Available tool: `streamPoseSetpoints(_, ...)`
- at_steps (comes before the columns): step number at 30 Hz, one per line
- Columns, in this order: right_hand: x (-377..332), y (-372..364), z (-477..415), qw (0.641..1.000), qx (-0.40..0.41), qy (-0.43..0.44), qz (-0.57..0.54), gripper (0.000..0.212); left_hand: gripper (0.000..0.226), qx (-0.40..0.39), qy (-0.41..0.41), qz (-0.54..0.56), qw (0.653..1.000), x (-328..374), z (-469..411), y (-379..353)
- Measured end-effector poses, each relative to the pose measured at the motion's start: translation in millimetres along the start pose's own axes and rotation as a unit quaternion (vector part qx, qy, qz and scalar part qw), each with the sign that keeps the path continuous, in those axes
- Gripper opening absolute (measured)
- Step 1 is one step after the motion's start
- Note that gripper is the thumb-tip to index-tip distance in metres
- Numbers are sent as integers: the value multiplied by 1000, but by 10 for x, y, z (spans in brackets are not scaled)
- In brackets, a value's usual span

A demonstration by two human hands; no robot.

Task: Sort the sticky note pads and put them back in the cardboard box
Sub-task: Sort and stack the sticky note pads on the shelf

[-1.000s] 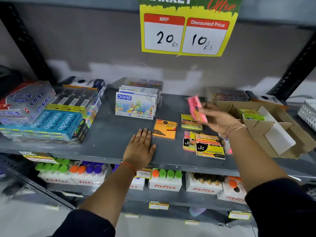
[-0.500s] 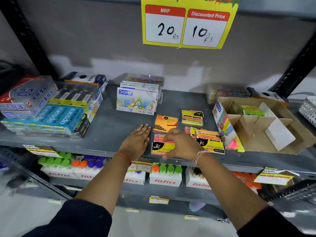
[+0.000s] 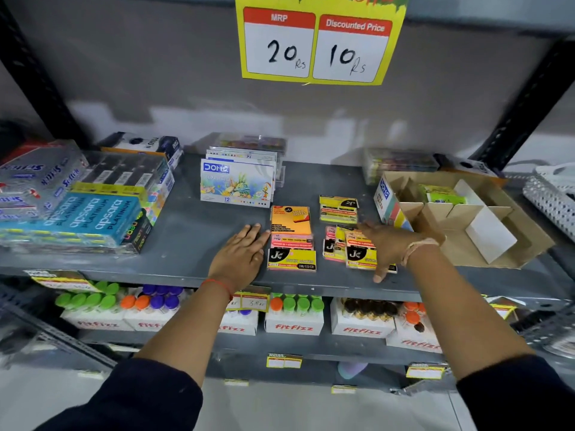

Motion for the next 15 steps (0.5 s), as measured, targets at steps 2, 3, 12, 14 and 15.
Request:
streamPoseSetpoints(2,22,-46,-22,999,6,5,-32,113,67,1,5,-7,1000,-2,-2,-3)
streamPoseSetpoints(3,27,-39,-25,998,21,15,-50,108,67,1,9,-17,1000,0,0,-7)
streamPoseSetpoints(12,12,360,133,697,46,188,-691,92,50,-3,41,-19,999,-17,-21,-11)
streamPoseSetpoints(14,-16,282,59,614,5,195,-765,92,51,0,40,-17,999,-15,-22,-9)
streamPoseSetpoints(15,-23,245,22,587,-7,194,-786,88,51,-1,39,-16,999,-19,-23,-16)
Point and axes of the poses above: each hand's wrist, its own z-axis away from the middle knuckle, its own y-axis out of the back of the hand, x = y × z, the point moved 5 cm from there along -z, towards the middle knuckle, and after that the axes turned 11 degrees about -z, right-handed, at the moved point
